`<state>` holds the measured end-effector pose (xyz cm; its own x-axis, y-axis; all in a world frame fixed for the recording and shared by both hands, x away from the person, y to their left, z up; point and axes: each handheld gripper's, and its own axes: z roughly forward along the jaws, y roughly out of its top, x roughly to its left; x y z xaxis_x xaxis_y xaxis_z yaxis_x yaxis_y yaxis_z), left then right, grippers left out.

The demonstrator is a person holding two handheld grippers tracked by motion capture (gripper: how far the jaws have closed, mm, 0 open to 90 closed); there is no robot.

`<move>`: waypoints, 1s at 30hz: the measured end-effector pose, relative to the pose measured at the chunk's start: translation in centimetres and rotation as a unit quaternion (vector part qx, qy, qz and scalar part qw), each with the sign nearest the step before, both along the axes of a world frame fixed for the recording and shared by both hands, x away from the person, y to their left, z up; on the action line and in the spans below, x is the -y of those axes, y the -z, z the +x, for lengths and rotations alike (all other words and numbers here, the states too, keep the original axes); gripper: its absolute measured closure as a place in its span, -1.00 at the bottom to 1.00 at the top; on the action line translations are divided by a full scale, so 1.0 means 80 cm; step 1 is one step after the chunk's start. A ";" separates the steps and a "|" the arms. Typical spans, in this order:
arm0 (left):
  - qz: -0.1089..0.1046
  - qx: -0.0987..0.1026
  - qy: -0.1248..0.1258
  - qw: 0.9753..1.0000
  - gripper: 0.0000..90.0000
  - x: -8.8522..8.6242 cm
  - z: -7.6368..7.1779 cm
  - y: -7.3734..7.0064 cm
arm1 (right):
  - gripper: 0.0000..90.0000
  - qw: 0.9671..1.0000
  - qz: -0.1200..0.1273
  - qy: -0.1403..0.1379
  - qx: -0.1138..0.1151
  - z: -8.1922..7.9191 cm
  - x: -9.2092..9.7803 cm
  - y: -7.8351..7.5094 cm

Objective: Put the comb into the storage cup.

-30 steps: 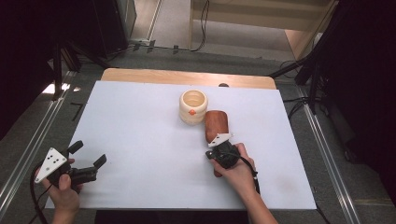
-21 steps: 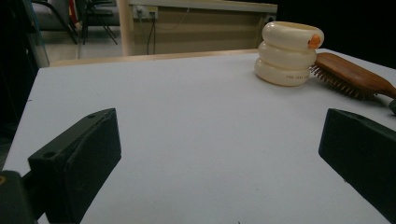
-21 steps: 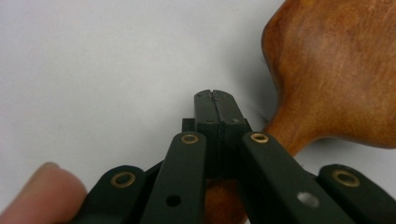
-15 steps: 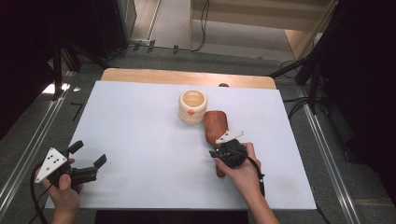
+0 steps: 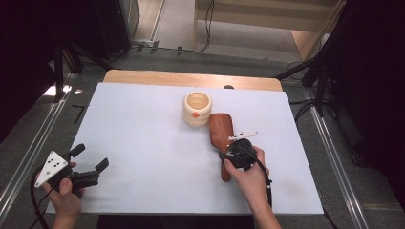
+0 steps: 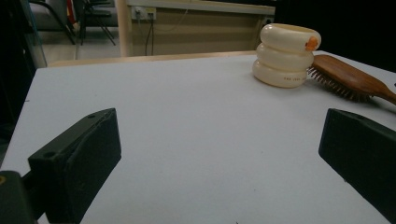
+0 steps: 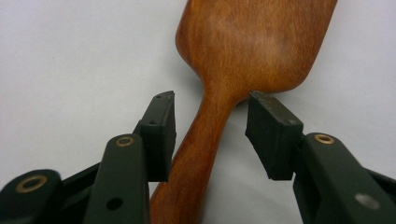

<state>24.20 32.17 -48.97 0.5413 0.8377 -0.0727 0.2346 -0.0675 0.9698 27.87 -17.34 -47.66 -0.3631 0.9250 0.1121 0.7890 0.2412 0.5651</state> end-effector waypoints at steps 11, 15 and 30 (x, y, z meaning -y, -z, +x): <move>-0.004 0.000 0.001 1.000 -1.00 -0.001 0.000 0.000 | 0.14 0.998 0.003 0.062 -0.027 0.007 -0.009 0.018; -0.005 0.001 0.001 1.000 -1.00 -0.001 0.000 0.000 | 0.20 0.996 0.024 0.077 -0.033 0.013 -0.009 0.026; -0.001 0.000 0.001 1.000 -1.00 0.000 0.000 0.000 | 0.56 0.991 0.075 0.113 -0.014 0.008 0.000 0.034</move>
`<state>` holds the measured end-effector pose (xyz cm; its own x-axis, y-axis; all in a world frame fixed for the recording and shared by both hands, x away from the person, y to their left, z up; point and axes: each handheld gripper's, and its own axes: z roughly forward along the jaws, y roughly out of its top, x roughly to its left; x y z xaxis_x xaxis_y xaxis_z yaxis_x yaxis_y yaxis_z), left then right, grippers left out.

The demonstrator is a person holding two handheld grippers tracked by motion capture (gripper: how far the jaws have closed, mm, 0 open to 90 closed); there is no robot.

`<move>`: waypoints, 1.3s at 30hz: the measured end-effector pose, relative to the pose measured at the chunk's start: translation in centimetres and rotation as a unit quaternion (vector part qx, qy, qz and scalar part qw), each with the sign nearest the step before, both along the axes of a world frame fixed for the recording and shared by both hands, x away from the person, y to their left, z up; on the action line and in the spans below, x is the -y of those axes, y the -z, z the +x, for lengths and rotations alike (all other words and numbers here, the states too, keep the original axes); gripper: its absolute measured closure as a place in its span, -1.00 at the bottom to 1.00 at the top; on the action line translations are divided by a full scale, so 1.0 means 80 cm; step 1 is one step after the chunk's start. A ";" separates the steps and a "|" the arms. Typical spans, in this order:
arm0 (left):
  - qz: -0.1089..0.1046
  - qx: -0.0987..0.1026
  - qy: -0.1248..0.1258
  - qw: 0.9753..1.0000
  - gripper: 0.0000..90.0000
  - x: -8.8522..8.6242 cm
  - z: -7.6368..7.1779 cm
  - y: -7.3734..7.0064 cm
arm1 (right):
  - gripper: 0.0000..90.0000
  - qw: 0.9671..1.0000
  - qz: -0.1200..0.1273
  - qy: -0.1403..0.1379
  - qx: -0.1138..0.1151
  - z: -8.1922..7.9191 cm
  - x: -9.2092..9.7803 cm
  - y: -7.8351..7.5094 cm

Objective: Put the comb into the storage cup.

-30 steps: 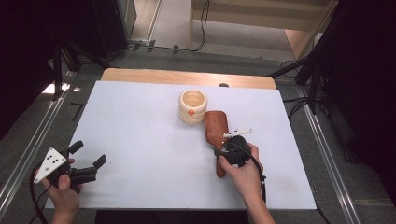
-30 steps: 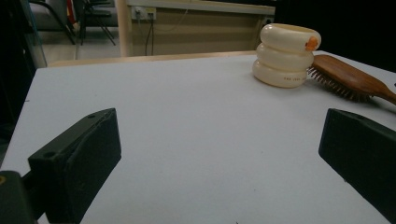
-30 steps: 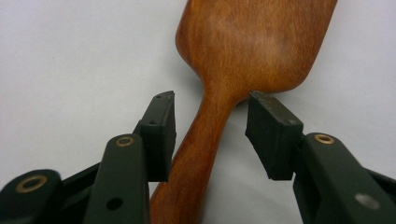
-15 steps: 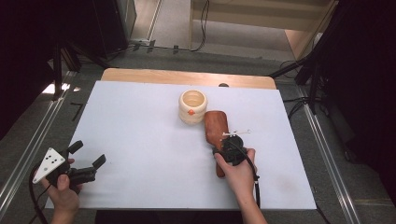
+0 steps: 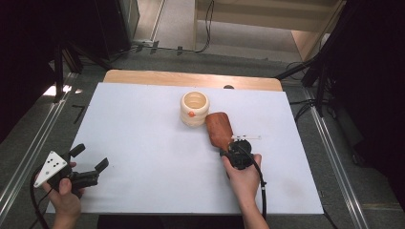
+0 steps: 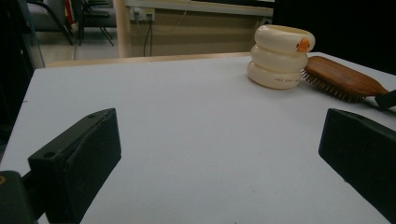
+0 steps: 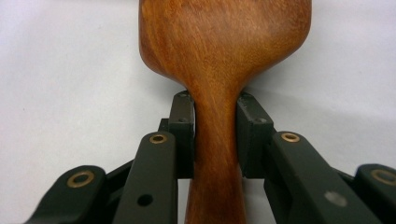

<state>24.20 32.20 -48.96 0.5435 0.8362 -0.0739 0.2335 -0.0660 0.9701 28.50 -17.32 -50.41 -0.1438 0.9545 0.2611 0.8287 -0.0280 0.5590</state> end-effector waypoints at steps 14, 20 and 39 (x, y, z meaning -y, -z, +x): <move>0.004 -0.001 0.000 1.000 -1.00 0.002 0.001 0.000 | 0.57 0.999 0.007 0.006 0.050 -0.009 0.020 -0.006; 0.009 0.000 0.000 1.000 -1.00 0.003 0.001 0.000 | 0.57 0.997 0.011 -0.002 0.074 -0.012 0.025 -0.014; 0.045 0.010 0.001 0.999 -1.00 0.014 -0.001 -0.003 | 0.57 0.979 0.021 -0.059 0.194 -0.026 0.028 -0.041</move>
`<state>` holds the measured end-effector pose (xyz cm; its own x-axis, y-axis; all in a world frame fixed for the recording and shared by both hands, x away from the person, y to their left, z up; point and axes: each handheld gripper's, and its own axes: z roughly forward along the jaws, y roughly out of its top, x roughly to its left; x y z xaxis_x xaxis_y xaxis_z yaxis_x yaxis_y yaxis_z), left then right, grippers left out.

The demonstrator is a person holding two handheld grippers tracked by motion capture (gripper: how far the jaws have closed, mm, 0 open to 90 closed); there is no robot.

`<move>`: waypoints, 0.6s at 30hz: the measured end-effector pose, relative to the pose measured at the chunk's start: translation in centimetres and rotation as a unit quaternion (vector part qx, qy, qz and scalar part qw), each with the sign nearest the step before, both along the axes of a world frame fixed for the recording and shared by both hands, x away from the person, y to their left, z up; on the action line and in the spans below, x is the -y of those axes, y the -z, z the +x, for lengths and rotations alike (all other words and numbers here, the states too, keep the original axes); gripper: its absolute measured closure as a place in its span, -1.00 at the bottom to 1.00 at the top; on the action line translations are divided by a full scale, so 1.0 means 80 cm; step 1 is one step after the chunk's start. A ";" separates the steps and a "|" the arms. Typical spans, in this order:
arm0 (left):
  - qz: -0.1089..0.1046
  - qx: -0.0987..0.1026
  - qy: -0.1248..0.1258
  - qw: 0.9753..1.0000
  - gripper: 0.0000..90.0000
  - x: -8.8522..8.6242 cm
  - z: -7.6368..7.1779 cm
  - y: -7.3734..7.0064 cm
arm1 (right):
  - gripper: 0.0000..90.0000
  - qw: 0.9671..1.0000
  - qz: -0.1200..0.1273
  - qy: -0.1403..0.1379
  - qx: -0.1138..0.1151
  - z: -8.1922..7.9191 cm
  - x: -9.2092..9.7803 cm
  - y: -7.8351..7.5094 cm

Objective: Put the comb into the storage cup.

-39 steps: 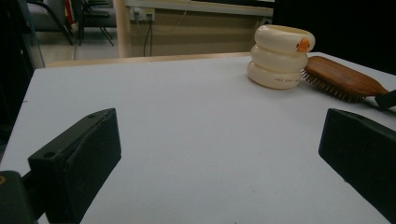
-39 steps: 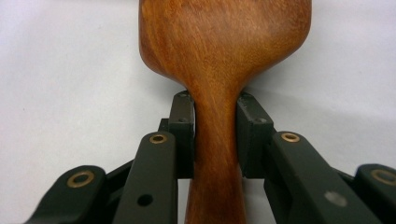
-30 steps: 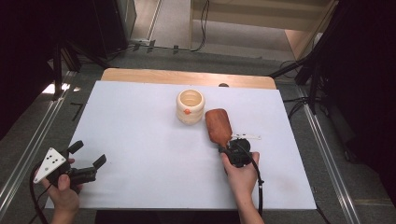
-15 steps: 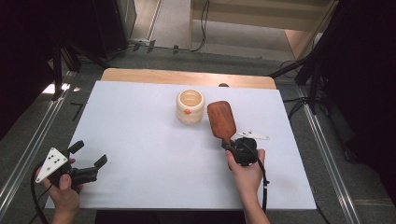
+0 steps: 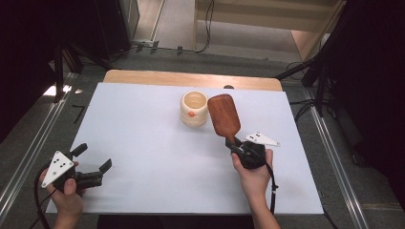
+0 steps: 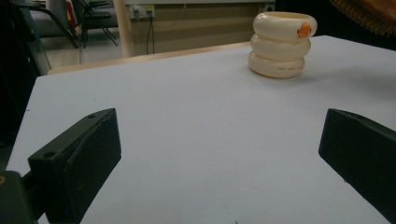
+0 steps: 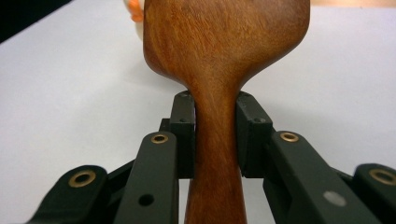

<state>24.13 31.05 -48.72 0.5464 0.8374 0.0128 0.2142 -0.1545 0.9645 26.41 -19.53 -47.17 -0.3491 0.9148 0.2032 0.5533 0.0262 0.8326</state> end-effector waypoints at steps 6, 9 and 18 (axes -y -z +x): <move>0.026 0.009 0.001 1.000 -1.00 0.008 -0.003 -0.005 | 0.57 0.999 0.013 -0.030 0.028 -0.003 -0.003 -0.001; 0.046 0.017 0.002 0.999 -1.00 0.016 -0.007 -0.010 | 0.57 0.998 0.006 -0.042 0.051 -0.007 -0.010 -0.003; 0.026 0.022 0.035 0.999 -1.00 0.044 -0.011 -0.027 | 0.57 0.995 0.017 -0.063 0.076 -0.014 -0.017 -0.006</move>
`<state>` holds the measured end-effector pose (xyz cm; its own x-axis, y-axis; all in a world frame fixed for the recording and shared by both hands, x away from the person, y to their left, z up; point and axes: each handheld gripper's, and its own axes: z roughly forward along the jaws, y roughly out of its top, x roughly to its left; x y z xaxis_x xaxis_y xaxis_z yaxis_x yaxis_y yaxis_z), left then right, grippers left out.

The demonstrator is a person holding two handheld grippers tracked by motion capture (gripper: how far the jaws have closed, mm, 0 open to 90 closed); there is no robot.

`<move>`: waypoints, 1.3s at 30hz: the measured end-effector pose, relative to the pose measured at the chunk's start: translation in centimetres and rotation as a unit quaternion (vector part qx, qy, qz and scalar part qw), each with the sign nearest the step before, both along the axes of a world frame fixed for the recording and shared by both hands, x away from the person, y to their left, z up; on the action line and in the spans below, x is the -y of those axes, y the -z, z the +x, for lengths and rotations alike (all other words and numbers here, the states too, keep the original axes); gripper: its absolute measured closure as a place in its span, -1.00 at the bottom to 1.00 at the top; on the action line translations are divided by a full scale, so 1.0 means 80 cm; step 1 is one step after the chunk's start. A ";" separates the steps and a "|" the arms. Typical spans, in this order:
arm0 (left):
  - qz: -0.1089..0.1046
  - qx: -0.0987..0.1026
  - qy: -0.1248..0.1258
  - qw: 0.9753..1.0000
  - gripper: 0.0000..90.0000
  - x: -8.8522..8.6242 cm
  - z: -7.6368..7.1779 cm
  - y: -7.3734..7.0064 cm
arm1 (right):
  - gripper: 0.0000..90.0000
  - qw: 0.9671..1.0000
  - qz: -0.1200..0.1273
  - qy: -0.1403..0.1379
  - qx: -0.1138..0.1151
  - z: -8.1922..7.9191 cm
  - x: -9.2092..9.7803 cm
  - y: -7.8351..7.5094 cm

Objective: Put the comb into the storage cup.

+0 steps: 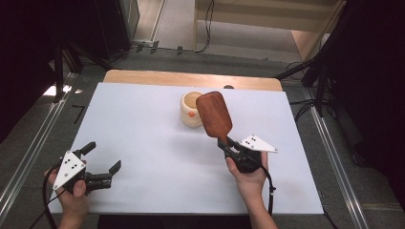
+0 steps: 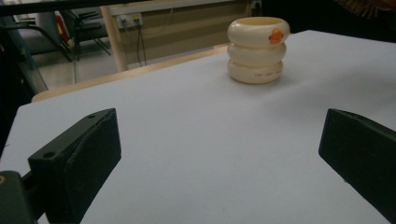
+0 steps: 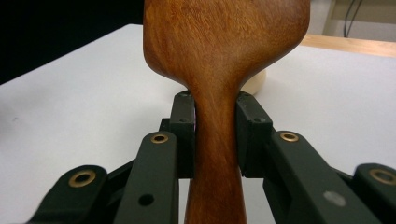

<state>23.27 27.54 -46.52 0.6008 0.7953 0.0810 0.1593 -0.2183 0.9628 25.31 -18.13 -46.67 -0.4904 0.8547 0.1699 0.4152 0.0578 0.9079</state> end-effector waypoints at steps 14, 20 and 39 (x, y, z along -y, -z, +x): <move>-0.031 -0.009 0.075 0.997 -1.00 0.062 0.014 -0.027 | 0.57 0.999 0.013 -0.029 0.029 -0.009 -0.006 -0.005; -0.036 -0.009 0.087 0.996 -1.00 0.080 0.019 -0.034 | 0.57 0.999 0.015 -0.030 0.038 -0.013 -0.007 -0.006; -0.065 -0.029 0.154 0.986 -1.00 0.140 0.043 -0.052 | 0.57 0.996 0.015 -0.059 0.059 -0.021 -0.022 -0.008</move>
